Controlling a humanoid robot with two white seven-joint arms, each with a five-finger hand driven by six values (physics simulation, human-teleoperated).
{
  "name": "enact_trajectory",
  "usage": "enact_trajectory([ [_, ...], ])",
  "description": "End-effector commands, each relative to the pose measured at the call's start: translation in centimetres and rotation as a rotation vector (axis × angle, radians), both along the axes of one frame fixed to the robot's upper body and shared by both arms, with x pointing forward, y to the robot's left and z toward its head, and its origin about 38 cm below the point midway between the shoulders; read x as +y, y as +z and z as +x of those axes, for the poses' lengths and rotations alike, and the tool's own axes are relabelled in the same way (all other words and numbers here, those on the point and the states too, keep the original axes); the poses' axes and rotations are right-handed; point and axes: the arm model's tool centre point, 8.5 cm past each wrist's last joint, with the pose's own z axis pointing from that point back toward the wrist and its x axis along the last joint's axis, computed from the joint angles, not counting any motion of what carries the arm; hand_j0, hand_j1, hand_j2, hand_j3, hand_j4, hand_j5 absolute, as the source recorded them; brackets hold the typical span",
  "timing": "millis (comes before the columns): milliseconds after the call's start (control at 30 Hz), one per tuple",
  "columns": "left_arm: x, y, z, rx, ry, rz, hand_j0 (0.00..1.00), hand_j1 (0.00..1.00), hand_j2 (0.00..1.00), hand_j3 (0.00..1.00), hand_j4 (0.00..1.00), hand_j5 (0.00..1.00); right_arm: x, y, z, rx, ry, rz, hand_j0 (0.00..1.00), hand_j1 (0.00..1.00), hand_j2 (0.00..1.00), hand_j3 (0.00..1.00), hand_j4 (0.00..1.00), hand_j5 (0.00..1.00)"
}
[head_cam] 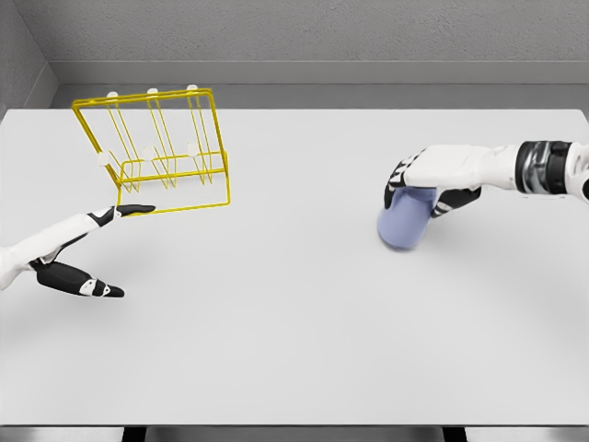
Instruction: Place the cup on the cup holder with both arms
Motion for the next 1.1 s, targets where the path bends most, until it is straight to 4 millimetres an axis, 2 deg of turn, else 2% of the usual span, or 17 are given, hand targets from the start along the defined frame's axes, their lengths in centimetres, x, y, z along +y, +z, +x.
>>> enact_trajectory([
  [0,0.1,0.1,0.0,0.002,0.003,-0.006,1.00,1.00,1.00,1.00,1.00,1.00,0.1,0.3,-0.2,-0.005,0.005,0.006,0.59,0.59,0.59,0.59,0.59,0.59],
  [433,0.1,0.1,0.0,0.003,0.003,-0.008,1.00,1.00,1.00,1.00,1.00,1.00,3.2,2.9,-1.6,-0.065,0.080,0.032,0.55,0.55,0.55,0.55,0.55,0.55],
  [533,0.2,0.0,0.0,0.004,0.006,-0.009,1.00,1.00,1.00,1.00,1.00,1.00,3.8,3.0,-1.9,-0.070,0.099,0.037,0.55,0.55,0.55,0.55,0.55,0.55],
  [733,0.2,0.1,0.0,0.004,0.006,-0.007,1.00,1.00,1.00,1.00,1.00,1.00,6.3,3.7,-2.9,-0.086,0.155,0.064,0.54,0.54,0.54,0.54,0.54,0.54],
  [1067,0.3,0.1,0.1,0.004,0.008,-0.006,1.00,1.00,1.00,1.00,1.00,1.00,9.4,4.1,-3.0,-0.093,0.216,0.108,0.53,0.53,0.53,0.53,0.53,0.53],
])
